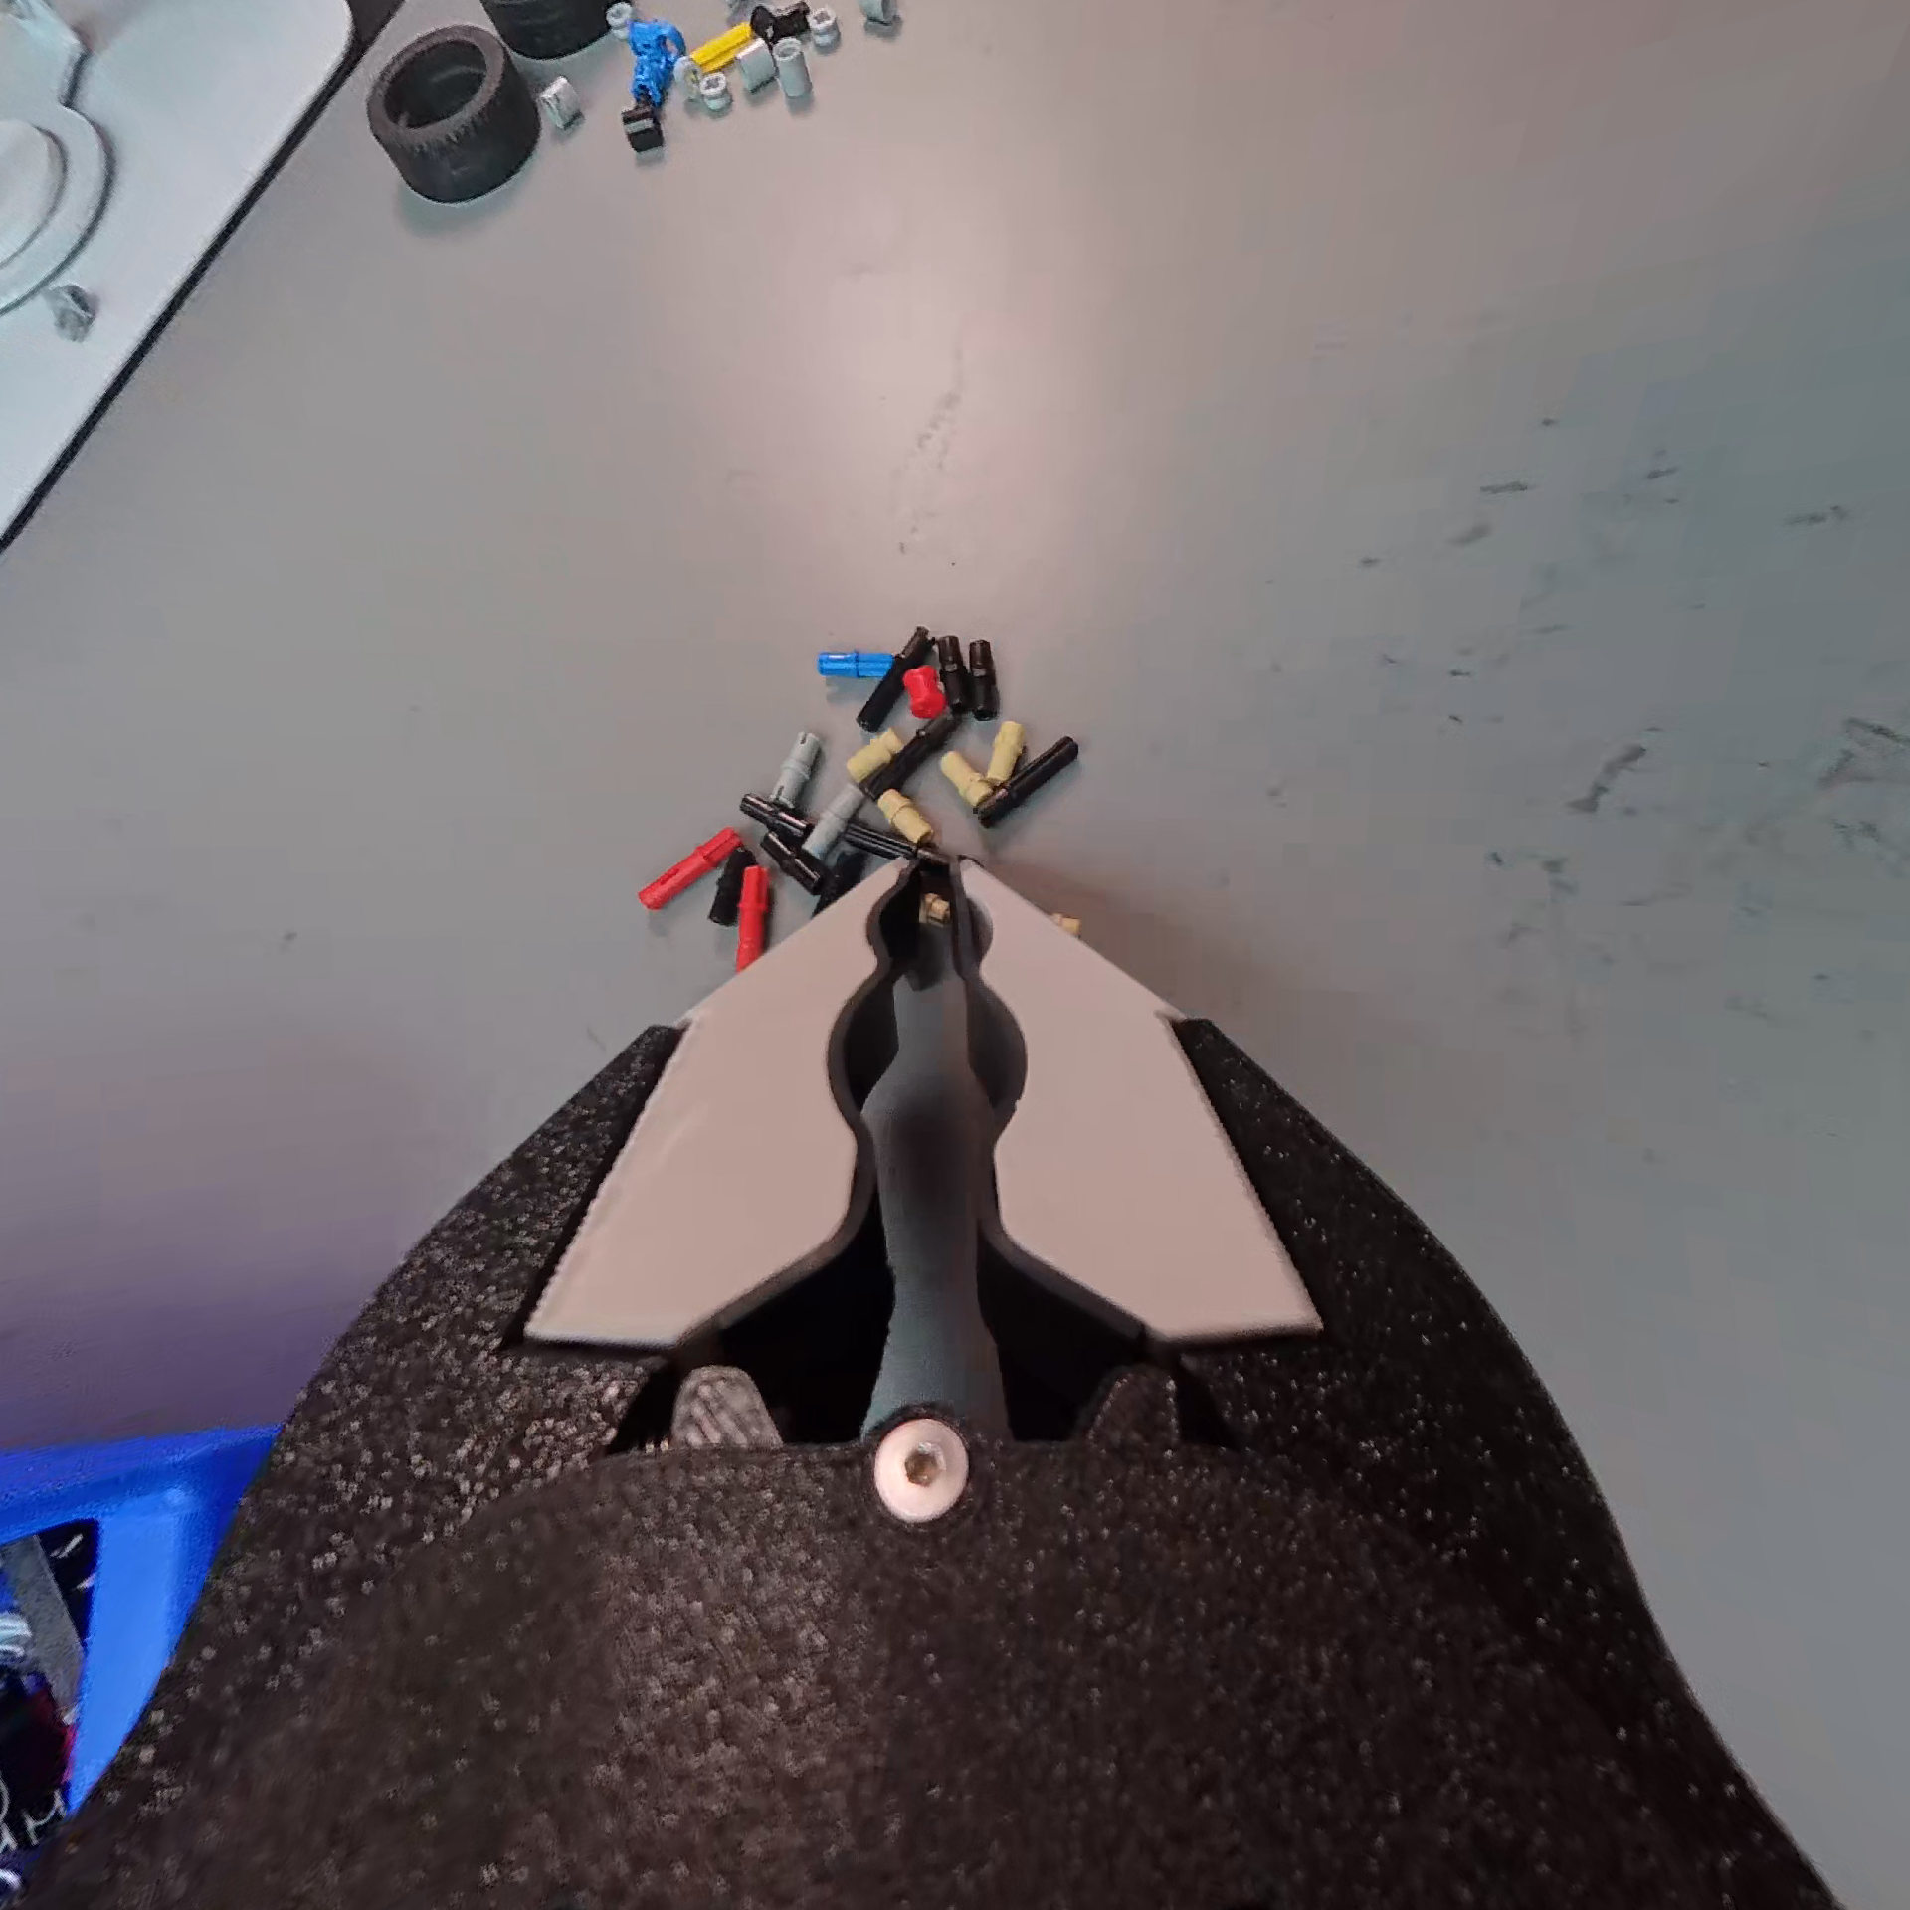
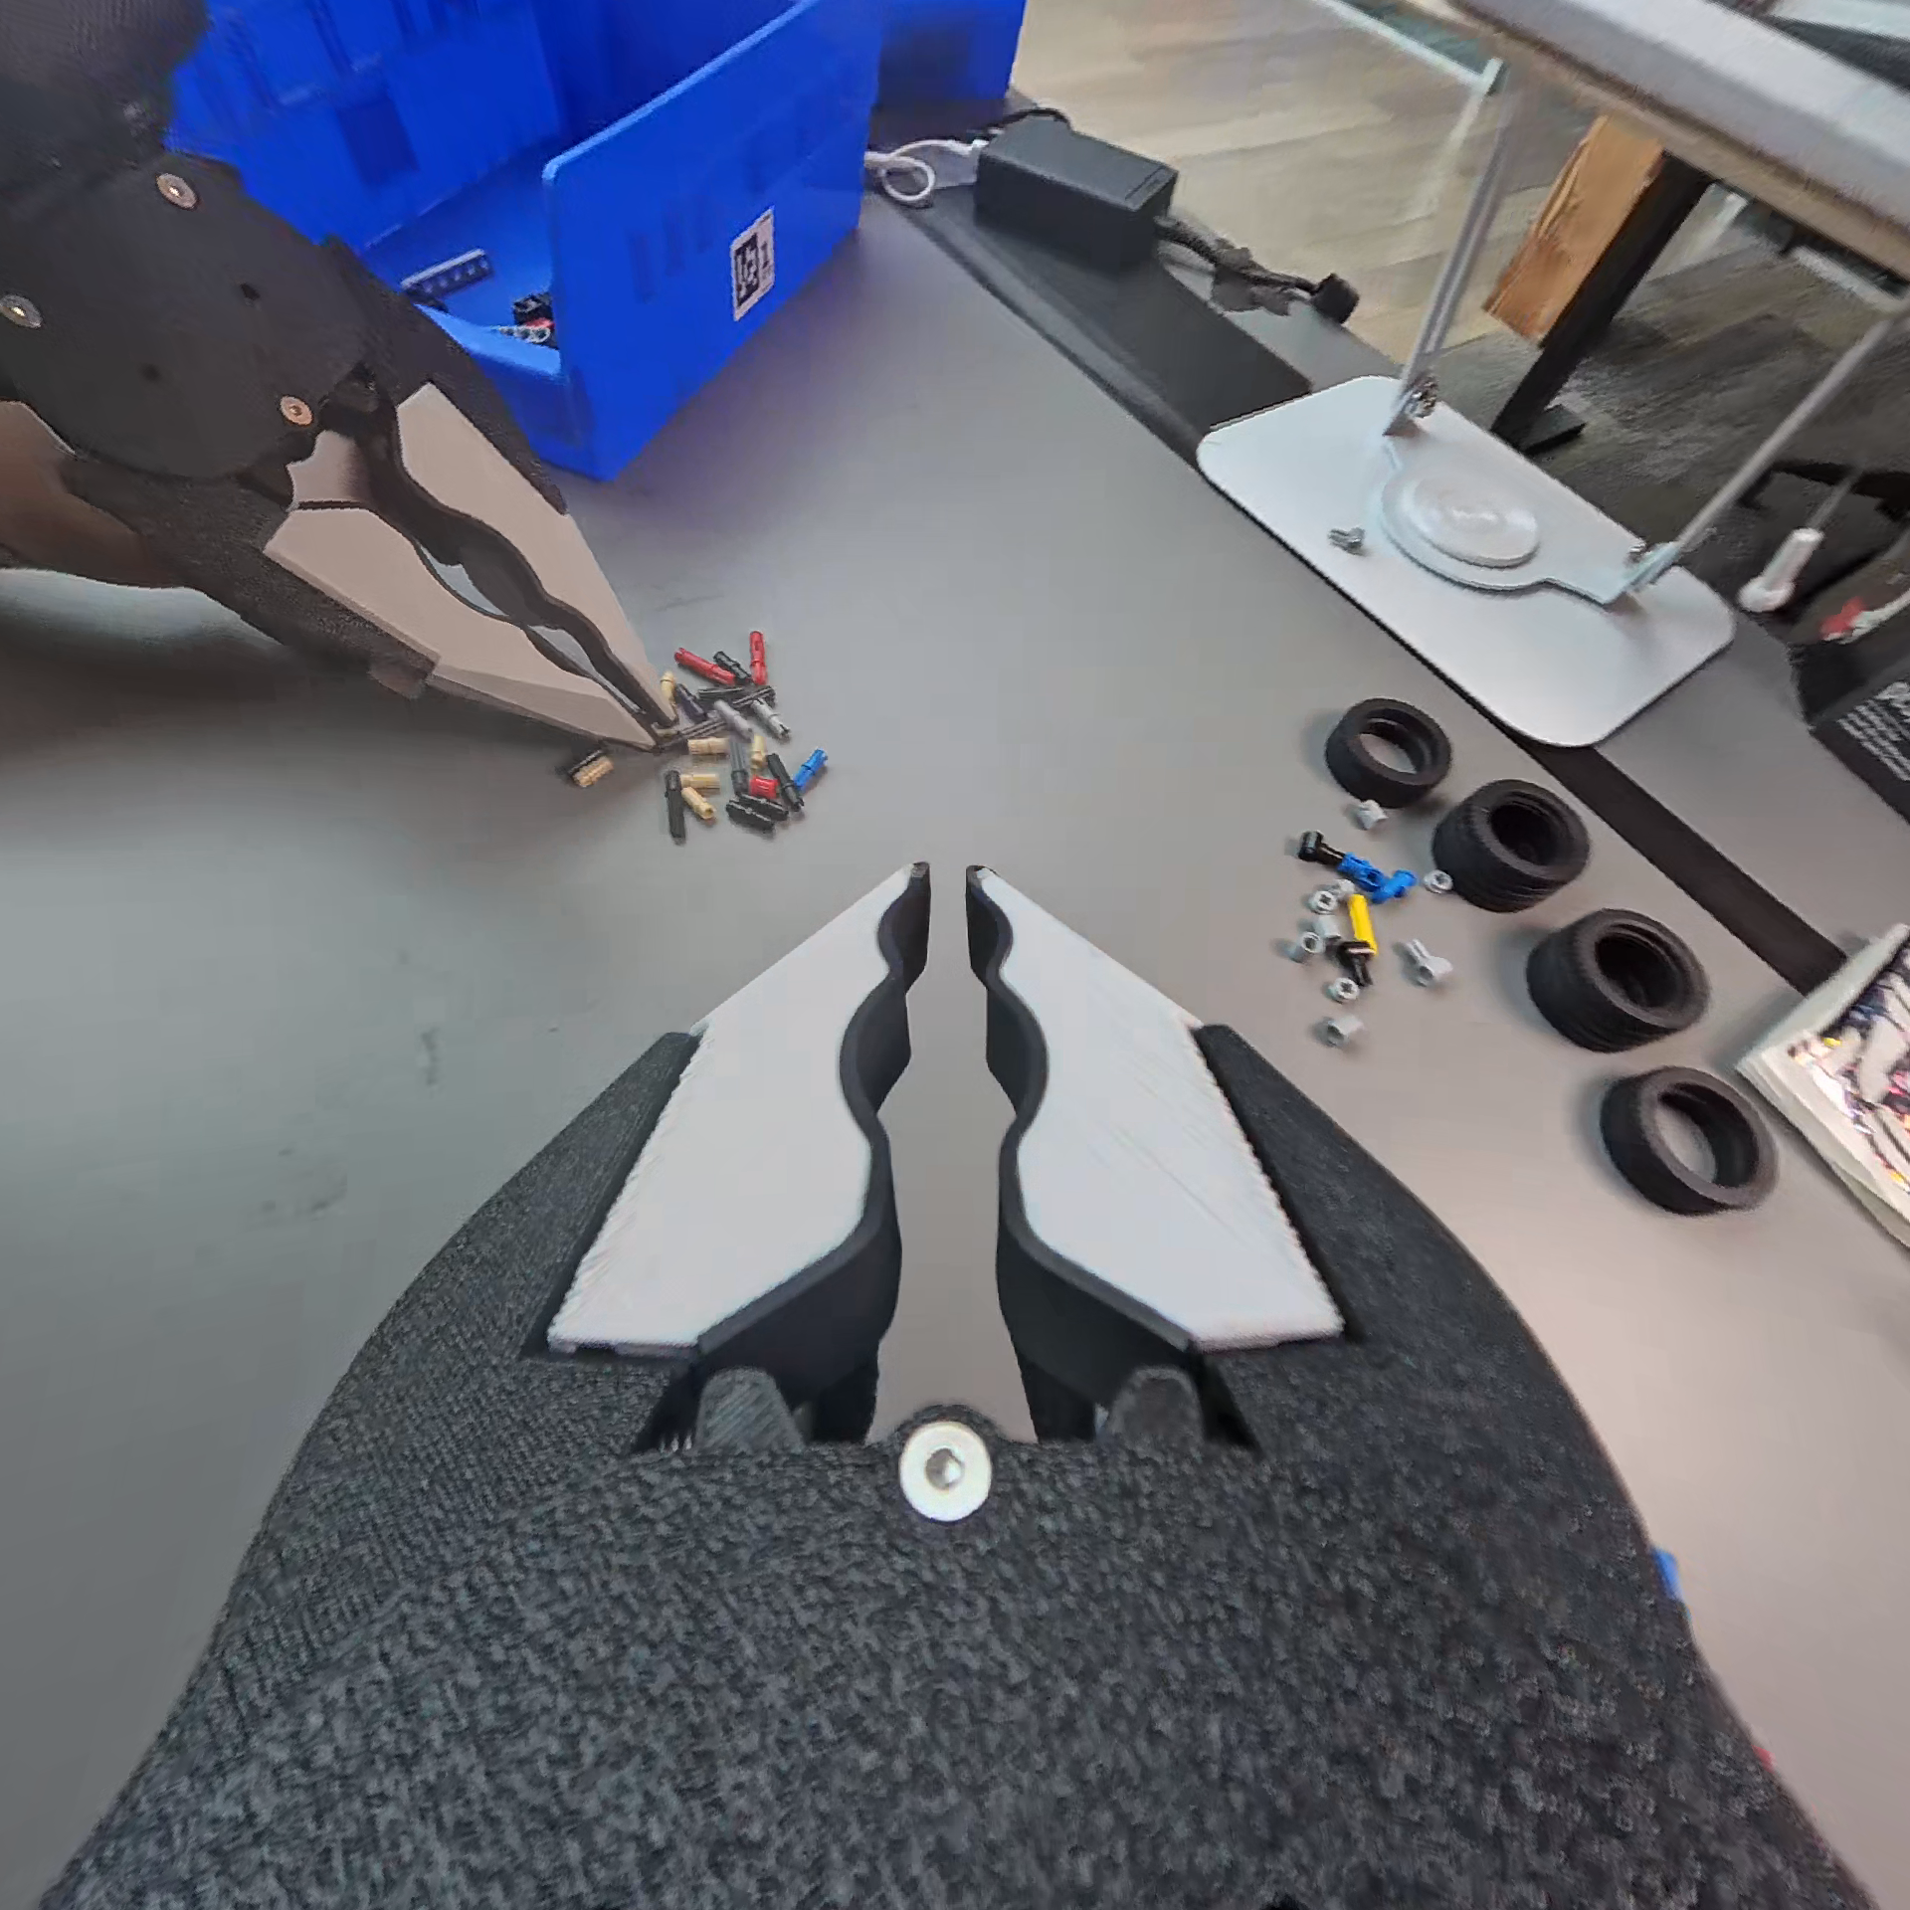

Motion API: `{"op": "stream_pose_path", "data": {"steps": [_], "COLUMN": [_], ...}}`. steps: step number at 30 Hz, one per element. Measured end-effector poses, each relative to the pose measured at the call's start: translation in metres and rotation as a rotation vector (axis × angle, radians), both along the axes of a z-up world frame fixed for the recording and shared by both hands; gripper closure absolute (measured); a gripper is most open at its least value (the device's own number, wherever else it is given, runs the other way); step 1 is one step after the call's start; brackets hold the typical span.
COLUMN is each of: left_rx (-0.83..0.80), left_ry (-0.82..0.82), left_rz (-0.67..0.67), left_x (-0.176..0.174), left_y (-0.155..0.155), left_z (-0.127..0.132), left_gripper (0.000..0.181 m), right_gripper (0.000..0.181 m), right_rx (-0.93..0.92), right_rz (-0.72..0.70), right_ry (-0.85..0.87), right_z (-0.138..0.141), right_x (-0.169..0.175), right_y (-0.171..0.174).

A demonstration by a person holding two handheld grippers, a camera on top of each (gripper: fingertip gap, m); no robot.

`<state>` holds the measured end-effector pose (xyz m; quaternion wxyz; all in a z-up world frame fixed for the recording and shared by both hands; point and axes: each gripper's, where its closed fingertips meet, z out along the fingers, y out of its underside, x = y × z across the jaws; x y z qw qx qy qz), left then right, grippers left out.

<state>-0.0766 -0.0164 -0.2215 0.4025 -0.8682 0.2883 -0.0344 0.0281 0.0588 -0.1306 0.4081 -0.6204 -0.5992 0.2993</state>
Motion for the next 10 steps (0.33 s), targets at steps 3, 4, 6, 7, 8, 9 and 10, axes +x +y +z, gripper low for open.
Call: {"op": "stream_pose_path", "data": {"steps": [3, 4, 6, 7, 8, 9, 10], "left_rx": [0.074, 0.094, 0.087, 0.052, -0.006, -0.072, -0.115], "left_ry": [-0.045, -0.071, -0.136, -0.170, -0.196, -0.203, -0.185], "left_rz": [0.035, 0.044, 0.019, -0.021, -0.068, -0.103, -0.111], "left_x": [-0.005, -0.006, -0.003, 0.002, 0.008, 0.011, 0.010], "left_y": [0.005, 0.005, -0.002, -0.009, -0.019, -0.029, -0.035], "left_z": [0.015, 0.022, 0.032, 0.032, 0.028, 0.020, 0.011], "left_gripper": [0.170, 0.169, 0.165, 0.164, 0.163, 0.165, 0.165], "right_gripper": [0.175, 0.175, 0.175, 0.175, 0.175, 0.175, 0.175], "right_rx": [0.070, 0.075, 0.055, 0.048, 0.043, 0.035, 0.023], "right_rz": [-0.097, -0.136, -0.211, -0.253, -0.293, -0.328, -0.357], "right_ry": [0.044, 0.065, 0.105, 0.124, 0.137, 0.138, 0.124], "right_z": [0.019, 0.026, 0.039, 0.043, 0.046, 0.045, 0.041], "right_x": [0.032, 0.044, 0.070, 0.084, 0.098, 0.111, 0.125], "right_y": [0.023, 0.032, 0.047, 0.055, 0.062, 0.068, 0.072]}}
